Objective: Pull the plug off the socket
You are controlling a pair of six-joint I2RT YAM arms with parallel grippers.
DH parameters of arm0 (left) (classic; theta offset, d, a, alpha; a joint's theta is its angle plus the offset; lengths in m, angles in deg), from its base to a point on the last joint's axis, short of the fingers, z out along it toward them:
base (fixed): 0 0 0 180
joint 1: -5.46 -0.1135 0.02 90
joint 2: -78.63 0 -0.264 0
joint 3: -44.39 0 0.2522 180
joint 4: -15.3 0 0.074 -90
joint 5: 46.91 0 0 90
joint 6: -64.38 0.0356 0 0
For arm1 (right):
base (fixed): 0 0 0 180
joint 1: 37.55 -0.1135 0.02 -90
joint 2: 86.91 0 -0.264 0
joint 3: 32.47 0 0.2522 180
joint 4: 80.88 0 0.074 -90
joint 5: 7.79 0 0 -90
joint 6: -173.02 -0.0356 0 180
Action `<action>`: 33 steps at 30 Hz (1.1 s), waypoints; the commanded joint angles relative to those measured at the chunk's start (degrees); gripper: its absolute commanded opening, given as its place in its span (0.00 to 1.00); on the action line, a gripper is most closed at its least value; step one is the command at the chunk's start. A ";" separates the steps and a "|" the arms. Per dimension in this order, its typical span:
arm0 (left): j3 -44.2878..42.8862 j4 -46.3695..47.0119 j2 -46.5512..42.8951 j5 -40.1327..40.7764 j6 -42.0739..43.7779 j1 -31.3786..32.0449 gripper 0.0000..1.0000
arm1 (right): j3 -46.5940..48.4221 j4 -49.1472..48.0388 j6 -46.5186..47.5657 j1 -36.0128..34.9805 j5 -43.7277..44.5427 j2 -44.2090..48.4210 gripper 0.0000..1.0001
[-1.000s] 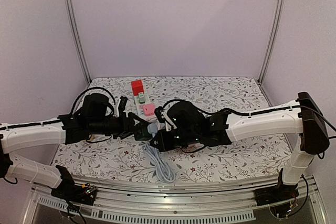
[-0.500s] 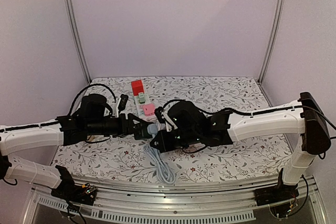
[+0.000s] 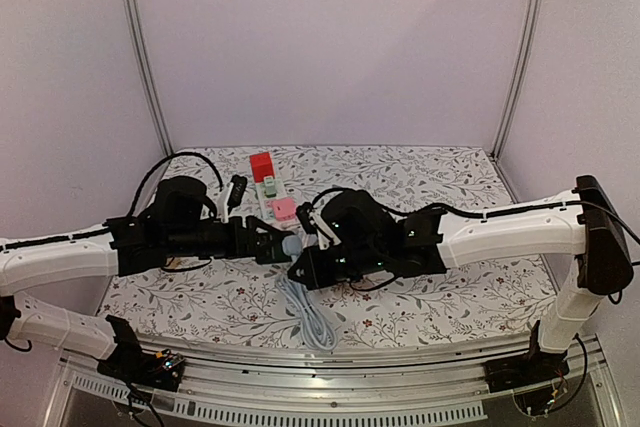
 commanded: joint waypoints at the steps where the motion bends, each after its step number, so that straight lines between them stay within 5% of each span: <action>1: 0.32 -16.32 1.44 13.02 6.57 -1.05 0.10 | 1.68 4.02 -1.55 2.42 5.79 6.90 0.00; 19: -1.67 -19.38 1.88 18.77 6.22 -0.18 0.10 | 1.56 3.92 -1.83 2.41 6.10 8.47 0.00; 33: -0.39 -10.00 -4.98 9.98 -7.71 -0.53 0.11 | -1.09 0.37 -3.73 2.38 3.87 1.03 0.00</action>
